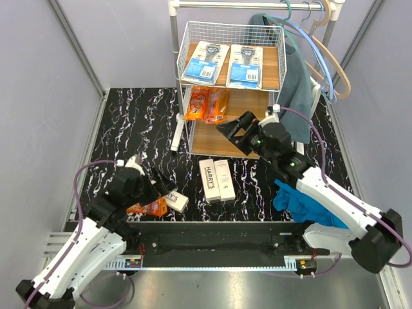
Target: Place and organize the shaving razors onto the shelf
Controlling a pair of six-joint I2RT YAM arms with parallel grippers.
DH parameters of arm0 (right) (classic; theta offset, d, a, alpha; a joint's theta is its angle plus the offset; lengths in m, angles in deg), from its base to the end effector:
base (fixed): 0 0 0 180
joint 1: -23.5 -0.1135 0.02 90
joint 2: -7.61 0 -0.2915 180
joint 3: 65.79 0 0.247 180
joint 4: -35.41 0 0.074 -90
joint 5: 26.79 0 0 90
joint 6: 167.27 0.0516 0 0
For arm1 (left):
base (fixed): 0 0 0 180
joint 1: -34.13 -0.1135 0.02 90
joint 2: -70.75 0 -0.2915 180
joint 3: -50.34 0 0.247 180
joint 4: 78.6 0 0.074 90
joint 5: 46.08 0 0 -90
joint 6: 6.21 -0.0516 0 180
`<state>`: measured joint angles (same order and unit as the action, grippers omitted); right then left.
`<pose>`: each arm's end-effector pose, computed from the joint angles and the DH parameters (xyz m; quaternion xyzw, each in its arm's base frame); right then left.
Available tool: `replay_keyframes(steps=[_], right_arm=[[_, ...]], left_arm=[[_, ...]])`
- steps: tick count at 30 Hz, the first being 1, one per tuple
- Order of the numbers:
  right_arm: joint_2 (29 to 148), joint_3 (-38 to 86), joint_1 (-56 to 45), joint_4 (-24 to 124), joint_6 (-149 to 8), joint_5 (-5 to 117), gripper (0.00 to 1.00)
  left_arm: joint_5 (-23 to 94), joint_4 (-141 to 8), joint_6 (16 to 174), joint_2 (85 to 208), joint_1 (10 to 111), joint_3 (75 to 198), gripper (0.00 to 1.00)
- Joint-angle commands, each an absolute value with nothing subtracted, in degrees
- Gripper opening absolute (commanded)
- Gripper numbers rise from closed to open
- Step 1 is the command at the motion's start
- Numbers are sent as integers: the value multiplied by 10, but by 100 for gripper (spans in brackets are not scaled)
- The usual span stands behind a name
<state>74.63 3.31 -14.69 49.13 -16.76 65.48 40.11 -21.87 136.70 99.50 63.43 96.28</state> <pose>0.2182 0.1690 0.3655 0.1623 0.7579 0.4692 0.4231 0.0831 -0.0505 0.2468 -0.1711 0.8879 -0.3027 0.3012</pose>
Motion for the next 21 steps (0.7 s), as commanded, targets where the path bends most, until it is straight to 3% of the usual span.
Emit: replay_keyframes(steps=[1,5,11,21], right_arm=[[683,-5,-167,552,-191,655,100],[696,-30,-241,573,-208,675,100],[837,-39,-330,470,-201,649,100],[1117,181,-445,456,-246,592,97]], left_arm=[[435,-191,1363,1027,630,1003,99],[422,-191,1368,1019,609,1007,99],[349,-186,1306,1086,521,1074,99],[84,-176,1171,1208,203,1180,99]])
